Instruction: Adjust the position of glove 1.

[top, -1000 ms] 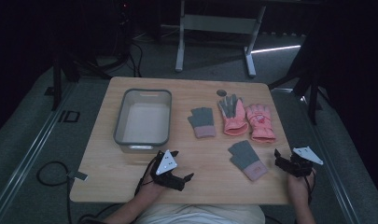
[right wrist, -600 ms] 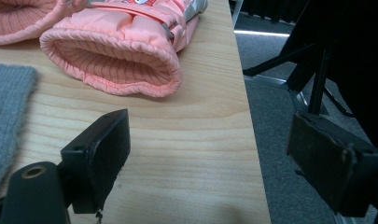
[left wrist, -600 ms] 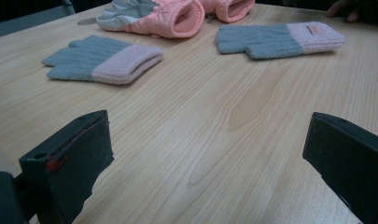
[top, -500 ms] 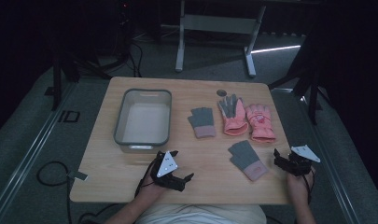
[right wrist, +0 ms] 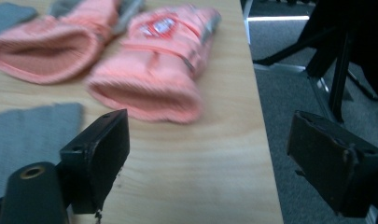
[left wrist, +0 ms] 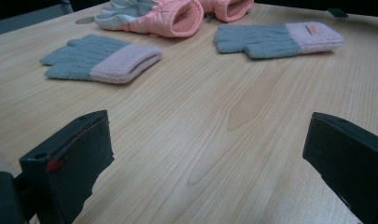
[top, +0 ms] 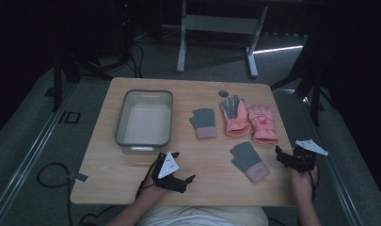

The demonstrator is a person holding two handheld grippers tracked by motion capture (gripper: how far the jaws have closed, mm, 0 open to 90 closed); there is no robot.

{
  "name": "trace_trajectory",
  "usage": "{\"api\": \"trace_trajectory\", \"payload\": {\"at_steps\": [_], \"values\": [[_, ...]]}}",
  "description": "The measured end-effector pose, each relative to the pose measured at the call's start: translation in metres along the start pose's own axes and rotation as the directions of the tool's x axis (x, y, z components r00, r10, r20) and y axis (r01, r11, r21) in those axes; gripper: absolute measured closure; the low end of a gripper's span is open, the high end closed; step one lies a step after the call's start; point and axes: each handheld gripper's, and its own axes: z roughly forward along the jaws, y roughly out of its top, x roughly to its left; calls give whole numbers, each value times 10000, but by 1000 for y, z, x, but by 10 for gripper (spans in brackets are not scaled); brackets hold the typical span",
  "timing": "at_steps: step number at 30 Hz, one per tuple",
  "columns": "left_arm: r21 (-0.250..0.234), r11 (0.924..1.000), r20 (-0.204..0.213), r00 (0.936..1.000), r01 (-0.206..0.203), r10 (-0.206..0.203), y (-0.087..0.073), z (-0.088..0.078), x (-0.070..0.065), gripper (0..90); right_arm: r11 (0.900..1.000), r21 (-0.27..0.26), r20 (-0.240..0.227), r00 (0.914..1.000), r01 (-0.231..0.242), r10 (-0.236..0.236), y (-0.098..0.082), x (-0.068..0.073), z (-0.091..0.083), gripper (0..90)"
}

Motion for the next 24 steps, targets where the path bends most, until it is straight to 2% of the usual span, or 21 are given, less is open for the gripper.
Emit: {"api": "trace_trajectory", "payload": {"at_steps": [2,5,7,10,11,12,16,20,21,24], "values": [[15,10000,15,10000,58,-58,0,0,1,11,9997,-60,96,9997,229,-229,10,7,-3,127],[-18,10000,21,10000,44,-44,0,0,1,11,9994,-227,-56,9997,247,-248,20,12,-6,127],[-25,10000,32,10000,9,-9,0,0,0,10,9986,-427,-223,9992,324,-334,33,18,-9,129],[-12,10000,28,10000,-14,14,0,0,0,11,9982,-501,-247,9991,328,-341,37,20,-10,133],[-62,10000,34,10000,24,-24,0,0,0,11,9987,-499,-694,9976,27,-62,51,20,-12,148],[-62,10000,34,10000,24,-24,0,0,0,11,9990,-431,-832,9965,-98,61,55,20,-12,149],[-41,10000,24,10000,-67,67,0,0,0,11,9996,-49,-1029,9943,-292,285,69,22,-9,148],[-22,10000,17,10000,-49,49,0,0,0,11,10000,-91,-1148,9934,-30,19,79,28,-7,135],[-21,10000,14,10000,-50,50,0,0,0,11,10000,-37,-1417,9899,4,-9,85,32,-5,132],[-37,10000,25,10000,-48,48,0,0,0,11,10000,-48,-1781,9840,-68,59,93,38,-2,130]]}}
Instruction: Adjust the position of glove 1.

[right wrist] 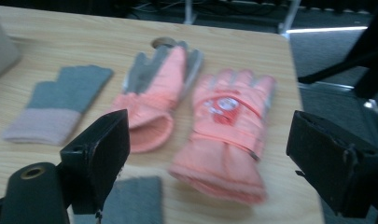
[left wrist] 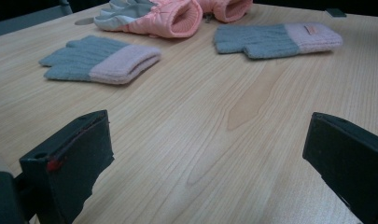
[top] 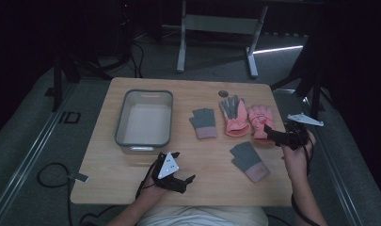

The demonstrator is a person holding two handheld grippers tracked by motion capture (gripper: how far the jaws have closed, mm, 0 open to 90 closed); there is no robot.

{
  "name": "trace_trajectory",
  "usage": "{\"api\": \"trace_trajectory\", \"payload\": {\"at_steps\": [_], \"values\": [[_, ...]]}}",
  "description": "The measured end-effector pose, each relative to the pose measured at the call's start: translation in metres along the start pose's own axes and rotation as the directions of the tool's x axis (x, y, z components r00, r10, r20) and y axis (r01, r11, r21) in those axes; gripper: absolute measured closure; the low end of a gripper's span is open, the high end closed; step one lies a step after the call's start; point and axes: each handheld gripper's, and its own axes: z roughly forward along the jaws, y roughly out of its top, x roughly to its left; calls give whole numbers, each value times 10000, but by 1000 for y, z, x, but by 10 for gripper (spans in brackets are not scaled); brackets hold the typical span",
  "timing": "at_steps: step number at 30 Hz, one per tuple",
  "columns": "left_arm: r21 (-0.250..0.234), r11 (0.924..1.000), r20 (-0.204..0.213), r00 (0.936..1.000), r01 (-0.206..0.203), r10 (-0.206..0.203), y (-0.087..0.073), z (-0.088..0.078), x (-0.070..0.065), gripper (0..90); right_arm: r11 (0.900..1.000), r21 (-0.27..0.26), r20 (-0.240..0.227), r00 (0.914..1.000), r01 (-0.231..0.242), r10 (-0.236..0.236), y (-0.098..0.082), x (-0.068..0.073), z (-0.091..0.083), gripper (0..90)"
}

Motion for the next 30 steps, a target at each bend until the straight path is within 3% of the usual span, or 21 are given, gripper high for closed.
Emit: {"api": "trace_trajectory", "payload": {"at_steps": [2,5,9,13,16,18,23,30], "values": [[6,10000,-5,10000,-3,3,0,0,0,11,10000,-51,-12,10000,34,-34,3,3,1,129],[43,10000,-16,10000,25,-25,0,0,0,11,9972,-248,-240,9972,707,-712,11,17,5,113],[40,10000,-19,10000,11,-11,0,0,0,11,9948,-388,-392,9946,945,-960,16,24,9,122],[19,10000,-2,10000,-14,14,0,0,0,11,9889,-388,-862,9854,1436,-1465,26,38,18,131],[15,10000,-5,10000,-23,23,0,0,0,11,9878,-362,-941,9835,1518,-1546,28,42,20,140],[17,10000,4,10000,-4,4,0,0,0,11,9846,-356,-1250,9767,1713,-1745,33,52,26,150],[-11,10000,47,10000,38,-38,0,0,1,11,9841,-480,-1493,9729,1709,-1763,40,66,35,215],[-1,10000,30,10000,-9,9,0,0,0,11,9769,-502,-2161,9527,2078,-2137,49,88,50,252]]}}
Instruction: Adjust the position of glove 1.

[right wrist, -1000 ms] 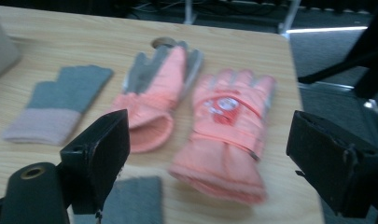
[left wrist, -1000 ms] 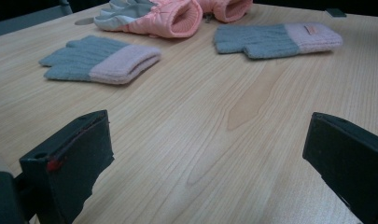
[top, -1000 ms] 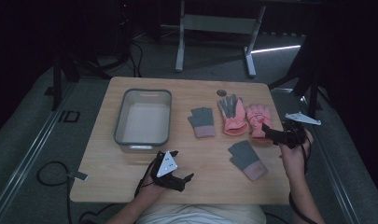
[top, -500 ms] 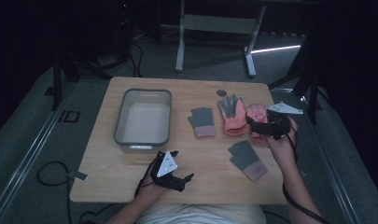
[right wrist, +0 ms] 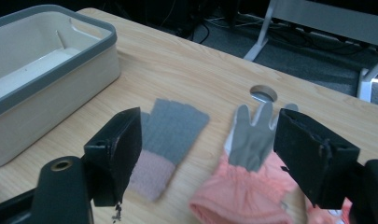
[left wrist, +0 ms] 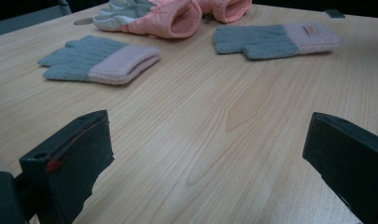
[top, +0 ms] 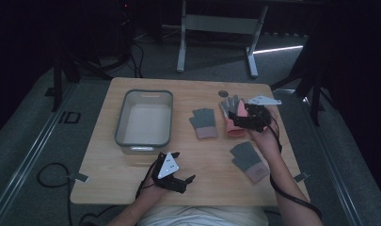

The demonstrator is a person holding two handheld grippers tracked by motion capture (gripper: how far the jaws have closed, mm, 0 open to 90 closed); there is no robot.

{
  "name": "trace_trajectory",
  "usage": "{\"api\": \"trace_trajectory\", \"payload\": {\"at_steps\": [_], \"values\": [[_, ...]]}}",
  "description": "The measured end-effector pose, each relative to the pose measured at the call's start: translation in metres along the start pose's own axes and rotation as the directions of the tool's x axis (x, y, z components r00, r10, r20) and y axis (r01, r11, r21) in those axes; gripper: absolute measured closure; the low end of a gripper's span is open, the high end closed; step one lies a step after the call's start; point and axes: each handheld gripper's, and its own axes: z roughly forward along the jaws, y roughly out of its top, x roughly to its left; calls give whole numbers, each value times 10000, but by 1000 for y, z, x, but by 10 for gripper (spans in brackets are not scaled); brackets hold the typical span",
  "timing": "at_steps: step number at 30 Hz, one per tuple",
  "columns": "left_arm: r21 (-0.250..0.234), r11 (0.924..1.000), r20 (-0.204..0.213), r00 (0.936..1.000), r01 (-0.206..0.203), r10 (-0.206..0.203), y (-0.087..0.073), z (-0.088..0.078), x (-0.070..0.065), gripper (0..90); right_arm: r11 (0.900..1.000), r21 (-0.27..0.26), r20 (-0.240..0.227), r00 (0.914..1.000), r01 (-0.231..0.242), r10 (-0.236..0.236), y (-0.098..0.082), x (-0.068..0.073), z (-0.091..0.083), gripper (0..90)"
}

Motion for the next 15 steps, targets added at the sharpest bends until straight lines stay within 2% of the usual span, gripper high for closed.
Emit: {"api": "trace_trajectory", "payload": {"at_steps": [8,12,13,14,15], "values": [[-2,10000,-9,10000,42,-42,0,0,0,11,9978,-56,-536,9964,658,-660,8,17,27,359],[-14,10000,4,10000,49,-49,0,0,0,11,9933,140,-1001,9885,1149,-1129,7,25,44,394],[-3,10000,-6,10000,34,-34,0,0,0,11,9933,140,-1001,9885,1149,-1129,7,25,44,394],[-17,10000,-7,10000,28,-28,0,0,0,11,9891,315,-1213,9828,1441,-1393,6,31,57,414],[-17,10000,-5,10000,10,-10,0,0,0,11,9881,358,-1247,9816,1498,-1443,6,32,61,422]]}}
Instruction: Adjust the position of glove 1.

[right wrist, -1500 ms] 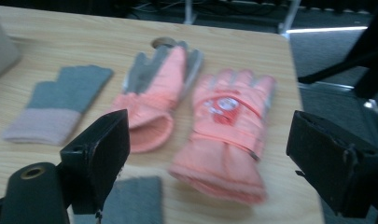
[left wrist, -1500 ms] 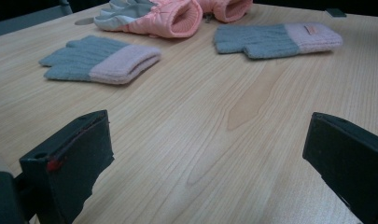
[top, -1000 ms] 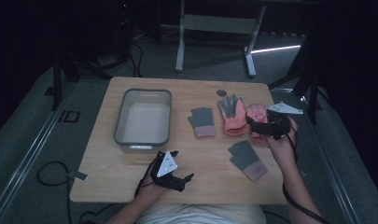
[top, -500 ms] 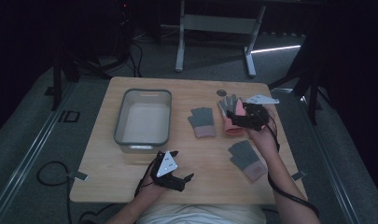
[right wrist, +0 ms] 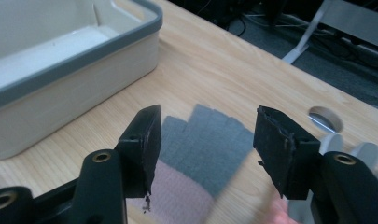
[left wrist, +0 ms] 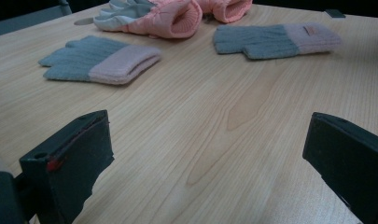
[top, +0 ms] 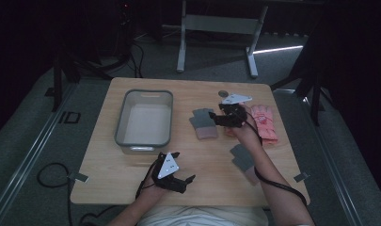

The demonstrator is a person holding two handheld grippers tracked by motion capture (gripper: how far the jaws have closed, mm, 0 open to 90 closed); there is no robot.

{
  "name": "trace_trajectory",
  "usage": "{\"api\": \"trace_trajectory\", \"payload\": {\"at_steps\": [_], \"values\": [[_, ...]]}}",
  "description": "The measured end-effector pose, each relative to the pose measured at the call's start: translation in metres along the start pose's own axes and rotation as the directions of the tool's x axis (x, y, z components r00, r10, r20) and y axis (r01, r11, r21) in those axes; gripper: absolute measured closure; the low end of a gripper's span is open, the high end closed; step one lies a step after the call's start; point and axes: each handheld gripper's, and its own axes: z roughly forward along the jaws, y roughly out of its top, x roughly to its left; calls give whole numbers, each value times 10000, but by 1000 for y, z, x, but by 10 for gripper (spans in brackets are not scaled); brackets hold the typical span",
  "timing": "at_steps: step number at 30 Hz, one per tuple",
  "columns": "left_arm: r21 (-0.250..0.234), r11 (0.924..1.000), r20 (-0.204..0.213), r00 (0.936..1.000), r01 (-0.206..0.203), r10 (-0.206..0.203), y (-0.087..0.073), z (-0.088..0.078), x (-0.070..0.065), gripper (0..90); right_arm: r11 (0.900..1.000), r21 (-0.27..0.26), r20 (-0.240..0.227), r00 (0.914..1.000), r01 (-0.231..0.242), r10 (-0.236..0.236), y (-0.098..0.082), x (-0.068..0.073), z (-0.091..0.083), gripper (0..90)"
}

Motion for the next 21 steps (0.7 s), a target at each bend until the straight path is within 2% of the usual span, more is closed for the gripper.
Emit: {"api": "trace_trajectory", "payload": {"at_steps": [2,3,4,5,6,7,8,9,10,15,19,20,21], "values": [[-11,10000,-6,10000,0,0,0,0,0,10,9999,67,-1,9999,105,-105,0,1,5,437],[10,10000,-17,10000,-29,29,0,0,0,11,9996,229,-162,9997,178,-175,-1,3,15,453],[10,10000,-17,10000,-29,29,0,0,0,10,9996,229,-162,9997,178,-175,-1,3,15,453],[-8,10000,-9,10000,-21,21,0,0,0,11,9986,475,-248,9995,211,-199,-1,3,26,468],[-21,10000,-2,10000,3,-3,0,0,0,11,9983,543,-222,9995,228,-217,-1,3,30,472],[-21,10000,-2,10000,3,-3,0,0,0,10,9983,543,-222,9995,228,-217,-1,3,30,472],[-2,10000,1,10000,23,-23,0,0,0,11,9968,777,-322,9993,202,-177,-2,2,40,478],[-2,10000,1,10000,23,-23,0,0,0,11,9968,777,-322,9993,202,-177,-2,2,40,478],[-3,10000,-11,10000,7,-7,0,0,0,11,9953,955,-348,9993,156,-123,-3,1,48,487],[-5,10000,-4,10000,5,-5,0,0,0,11,9902,1396,-174,9998,65,-41,-9,-3,68,548],[-20,10000,9,10000,67,-67,0,0,1,11,9867,1625,-333,9994,-22,77,-12,-6,77,569],[-18,9999,23,9999,111,-111,0,0,1,11,9838,1787,-617,9979,-101,214,-14,-8,83,571],[-25,9999,25,9999,116,-116,0,0,1,11,9831,1829,-713,9972,-92,226,-15,-8,86,579]]}}
